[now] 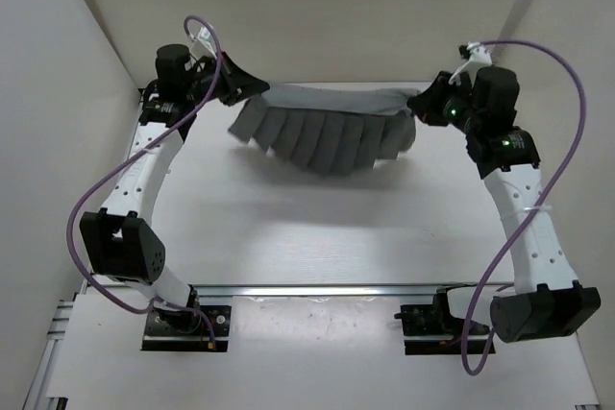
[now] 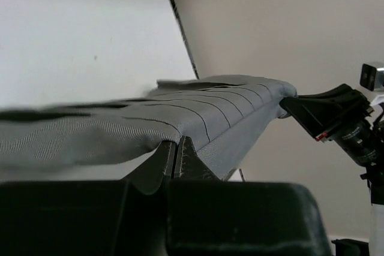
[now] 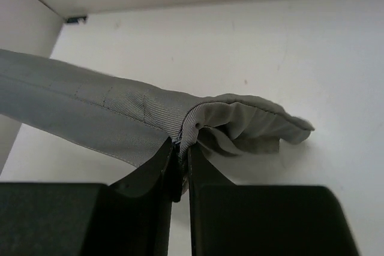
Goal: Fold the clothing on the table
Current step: Flatten the skirt out, then fold the skirt
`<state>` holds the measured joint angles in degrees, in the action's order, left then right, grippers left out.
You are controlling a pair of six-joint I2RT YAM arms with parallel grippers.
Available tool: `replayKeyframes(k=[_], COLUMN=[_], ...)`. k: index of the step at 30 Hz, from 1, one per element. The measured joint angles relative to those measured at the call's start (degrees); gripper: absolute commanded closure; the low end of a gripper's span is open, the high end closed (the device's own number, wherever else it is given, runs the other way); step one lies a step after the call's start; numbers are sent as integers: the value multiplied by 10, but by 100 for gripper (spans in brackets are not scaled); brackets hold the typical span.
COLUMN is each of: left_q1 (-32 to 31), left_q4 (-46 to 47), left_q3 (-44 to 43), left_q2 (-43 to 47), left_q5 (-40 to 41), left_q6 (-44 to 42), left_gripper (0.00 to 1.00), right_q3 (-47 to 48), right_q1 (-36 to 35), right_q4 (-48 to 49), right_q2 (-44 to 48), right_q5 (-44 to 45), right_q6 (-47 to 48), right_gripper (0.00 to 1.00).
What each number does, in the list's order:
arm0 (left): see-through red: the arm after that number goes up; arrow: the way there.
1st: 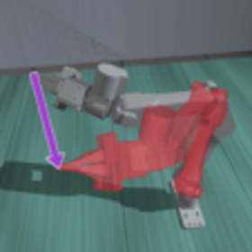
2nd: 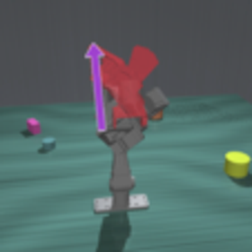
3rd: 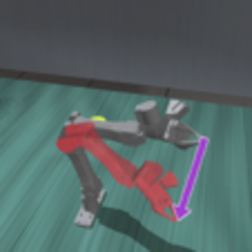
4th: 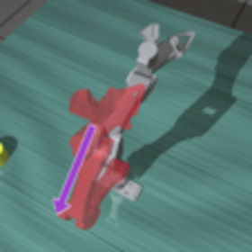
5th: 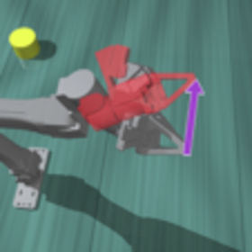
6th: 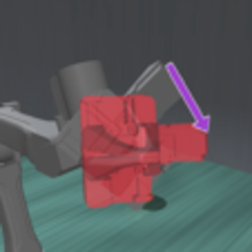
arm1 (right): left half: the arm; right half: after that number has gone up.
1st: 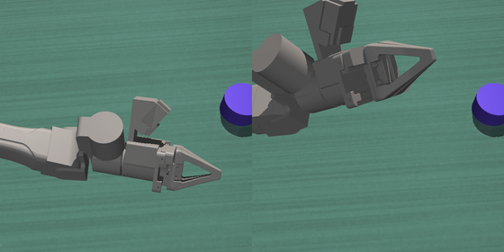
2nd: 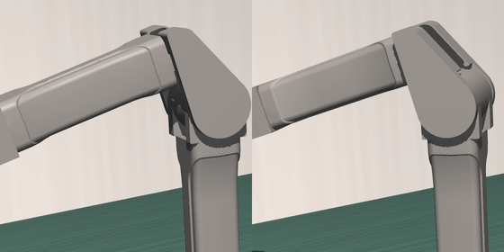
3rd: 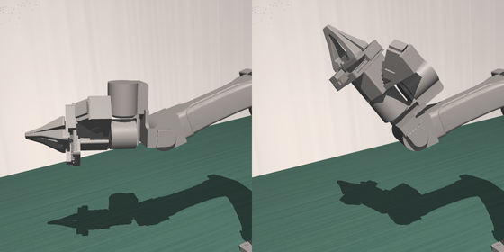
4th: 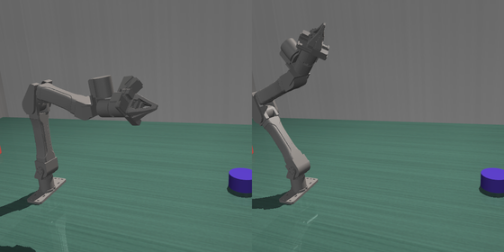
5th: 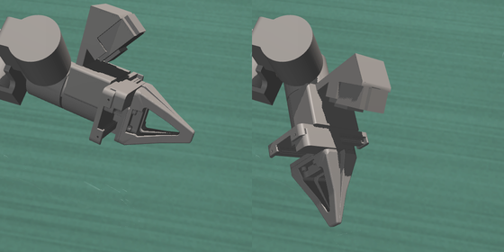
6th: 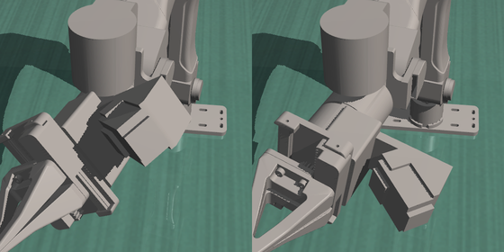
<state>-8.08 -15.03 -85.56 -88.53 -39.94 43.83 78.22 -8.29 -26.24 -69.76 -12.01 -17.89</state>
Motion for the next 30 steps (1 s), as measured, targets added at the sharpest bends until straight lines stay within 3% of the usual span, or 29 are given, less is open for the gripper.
replayKeyframes(k=[3, 6, 9, 13, 16, 19, 25, 30], left_q1=[6, 6, 3, -31, -80, -126, -110, -87], left_q4=[12, 43, 86, 116, 117, 85, 17, -21], left_q3=[-49, -6, 141, 384, 553, 667, 720, 708], left_q2=[-10, 35, 125, 230, 285, 370, 566, 586], left_q5=[-5, -5, 2, 36, 73, 97, 105, 106], left_q6=[5, 5, 3, 3, 19, 44, 78, 82], left_gripper=[100, 100, 100, 100, 100, 100, 100, 100], right_q3=[56, 43, -56, -257, -392, -456, -463, -445], right_q1=[-2, -10, -22, -40, -81, -132, -147, -165], right_q4=[21, 51, 68, 48, -30, -134, -235, -271], right_q2=[-2, 30, 92, 164, 204, 258, 323, 299], right_q5=[-1, 3, 0, -9, -9, -29, -95, -99], right_q6=[8, 14, 9, -30, -77, -124, -188, -212], right_gripper=[100, 100, 100, 100, 100, 100, 100, 100])
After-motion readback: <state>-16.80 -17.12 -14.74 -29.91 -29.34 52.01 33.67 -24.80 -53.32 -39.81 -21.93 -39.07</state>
